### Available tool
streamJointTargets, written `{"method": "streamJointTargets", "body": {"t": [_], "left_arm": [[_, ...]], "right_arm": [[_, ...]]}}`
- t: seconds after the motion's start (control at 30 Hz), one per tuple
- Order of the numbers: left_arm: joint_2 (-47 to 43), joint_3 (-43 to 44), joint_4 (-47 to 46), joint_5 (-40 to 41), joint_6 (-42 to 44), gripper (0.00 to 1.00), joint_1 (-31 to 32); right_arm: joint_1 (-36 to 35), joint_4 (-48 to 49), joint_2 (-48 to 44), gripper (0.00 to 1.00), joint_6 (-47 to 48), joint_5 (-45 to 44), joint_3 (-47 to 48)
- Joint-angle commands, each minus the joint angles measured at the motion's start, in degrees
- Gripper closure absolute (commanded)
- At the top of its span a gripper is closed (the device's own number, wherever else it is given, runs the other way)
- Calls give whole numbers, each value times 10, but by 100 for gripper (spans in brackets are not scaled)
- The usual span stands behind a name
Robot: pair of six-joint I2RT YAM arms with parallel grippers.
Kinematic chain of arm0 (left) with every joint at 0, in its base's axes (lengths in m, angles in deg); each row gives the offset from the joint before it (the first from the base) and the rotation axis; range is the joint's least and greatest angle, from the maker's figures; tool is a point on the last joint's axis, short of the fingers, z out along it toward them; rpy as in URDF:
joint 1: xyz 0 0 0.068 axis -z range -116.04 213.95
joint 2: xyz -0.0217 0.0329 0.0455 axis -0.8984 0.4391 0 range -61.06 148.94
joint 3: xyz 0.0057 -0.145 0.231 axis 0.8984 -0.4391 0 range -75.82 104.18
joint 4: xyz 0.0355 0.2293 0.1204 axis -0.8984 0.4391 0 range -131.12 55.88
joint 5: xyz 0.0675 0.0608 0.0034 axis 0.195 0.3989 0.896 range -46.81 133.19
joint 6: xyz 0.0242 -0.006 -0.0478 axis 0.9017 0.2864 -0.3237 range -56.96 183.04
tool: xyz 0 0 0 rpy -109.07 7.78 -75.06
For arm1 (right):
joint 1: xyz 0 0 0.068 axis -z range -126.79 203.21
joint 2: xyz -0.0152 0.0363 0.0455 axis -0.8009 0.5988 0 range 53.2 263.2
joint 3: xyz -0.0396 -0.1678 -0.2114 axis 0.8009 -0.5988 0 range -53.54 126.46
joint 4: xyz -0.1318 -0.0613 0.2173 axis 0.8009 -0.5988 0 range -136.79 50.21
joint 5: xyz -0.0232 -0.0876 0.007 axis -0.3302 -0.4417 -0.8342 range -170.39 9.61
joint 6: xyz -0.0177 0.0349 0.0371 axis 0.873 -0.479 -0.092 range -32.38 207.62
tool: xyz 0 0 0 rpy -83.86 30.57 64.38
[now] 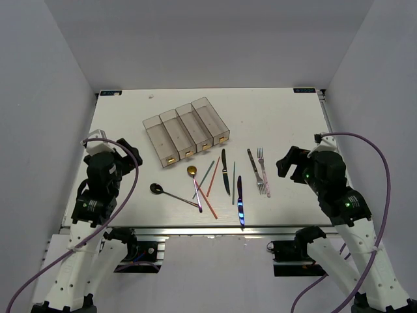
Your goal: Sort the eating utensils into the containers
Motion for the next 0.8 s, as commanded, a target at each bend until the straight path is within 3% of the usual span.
{"method": "streamJointTargets", "body": {"t": [0.0, 0.27, 0.4, 0.57, 0.67, 0.77], "left_arm": [[0, -3, -13, -24, 11, 2, -3], [2, -5, -17, -35, 12, 2, -2], [14, -4, -17, -36, 11, 2, -3], [29, -4, -17, -45, 15, 2, -3], [34, -6, -20, -54, 15, 2, -3], [38, -6, -20, -55, 16, 2, -2]], "right_arm": [[1, 36, 3, 11, -5, 4, 3], [1, 72, 25, 11, 0, 45, -12], [1, 118, 89, 11, -13, 55, -28], [4, 123, 229, 12, 9, -9, 9], [5, 119, 333, 37, 28, -72, 37], [15, 136, 386, 48, 39, -59, 51]]}}
